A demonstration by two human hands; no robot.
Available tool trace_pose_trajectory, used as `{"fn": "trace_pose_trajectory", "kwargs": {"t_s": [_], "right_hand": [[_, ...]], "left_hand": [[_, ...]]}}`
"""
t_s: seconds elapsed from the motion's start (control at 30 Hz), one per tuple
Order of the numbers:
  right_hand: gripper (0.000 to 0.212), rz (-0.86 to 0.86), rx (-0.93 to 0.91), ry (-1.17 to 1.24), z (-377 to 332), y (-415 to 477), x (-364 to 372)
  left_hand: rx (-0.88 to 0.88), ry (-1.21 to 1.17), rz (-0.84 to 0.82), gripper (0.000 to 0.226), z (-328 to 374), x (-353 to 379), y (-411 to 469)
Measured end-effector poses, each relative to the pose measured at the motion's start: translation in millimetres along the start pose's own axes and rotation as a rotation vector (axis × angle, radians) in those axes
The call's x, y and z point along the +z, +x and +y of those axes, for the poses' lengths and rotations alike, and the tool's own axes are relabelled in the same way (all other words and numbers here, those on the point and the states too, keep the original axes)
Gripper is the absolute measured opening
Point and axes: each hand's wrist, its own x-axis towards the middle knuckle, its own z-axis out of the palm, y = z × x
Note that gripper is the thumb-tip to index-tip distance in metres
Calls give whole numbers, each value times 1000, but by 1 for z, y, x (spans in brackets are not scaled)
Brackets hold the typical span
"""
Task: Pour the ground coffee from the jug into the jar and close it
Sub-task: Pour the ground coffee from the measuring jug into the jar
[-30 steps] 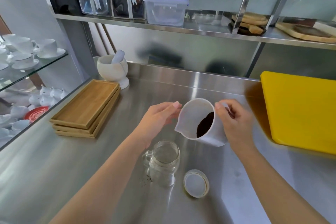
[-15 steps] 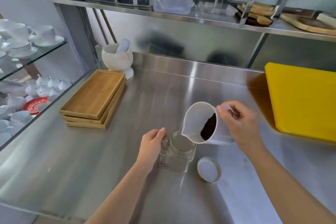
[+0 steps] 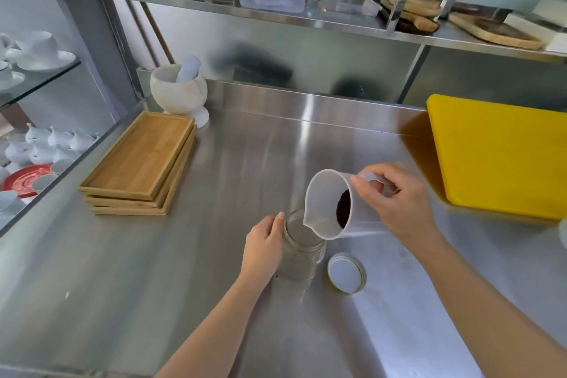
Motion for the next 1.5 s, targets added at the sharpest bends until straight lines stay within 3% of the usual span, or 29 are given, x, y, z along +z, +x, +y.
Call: {"fn": "trace_pose_trajectory", "kwargs": {"t_s": [0.17, 0.7, 1.5], "right_hand": [[35, -28, -78, -59, 0, 1, 1], [37, -80, -259, -224, -2, 12, 6], [42, -195, -342, -276, -6, 24, 7]], "left_hand": [[-17, 102, 23, 44, -1, -1, -1], [26, 142, 30, 47, -9, -1, 7], [20, 147, 27, 49, -11, -1, 8]]}}
